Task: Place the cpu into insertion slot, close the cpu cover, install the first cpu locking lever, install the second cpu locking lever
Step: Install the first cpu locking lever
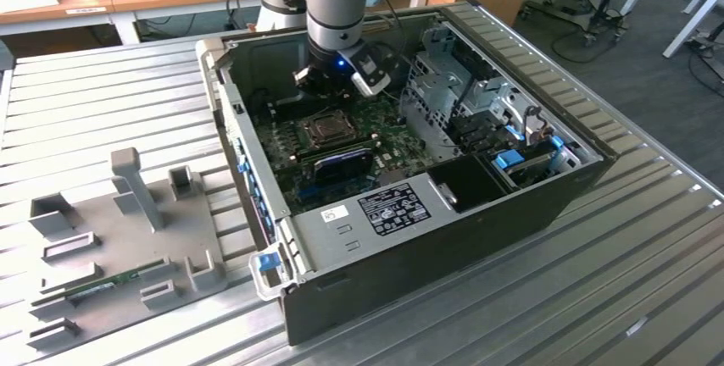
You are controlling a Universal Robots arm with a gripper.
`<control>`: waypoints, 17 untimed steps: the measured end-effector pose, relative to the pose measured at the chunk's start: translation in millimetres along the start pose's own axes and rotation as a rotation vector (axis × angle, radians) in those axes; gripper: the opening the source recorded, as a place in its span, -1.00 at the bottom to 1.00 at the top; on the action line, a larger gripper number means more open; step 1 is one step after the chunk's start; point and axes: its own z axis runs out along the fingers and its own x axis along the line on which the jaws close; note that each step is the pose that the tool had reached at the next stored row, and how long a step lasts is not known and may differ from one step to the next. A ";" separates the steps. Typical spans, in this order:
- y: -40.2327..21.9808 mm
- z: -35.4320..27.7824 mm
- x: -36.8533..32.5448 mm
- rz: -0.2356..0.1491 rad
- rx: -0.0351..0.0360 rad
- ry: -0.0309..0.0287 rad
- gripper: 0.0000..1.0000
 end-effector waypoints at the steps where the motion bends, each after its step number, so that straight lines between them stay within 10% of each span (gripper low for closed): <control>1: -0.1 0.3 0.0 0.002 0.0003 -0.0009 -0.80; 17: -2.3 6.1 0.6 0.027 0.0028 -0.0119 -0.80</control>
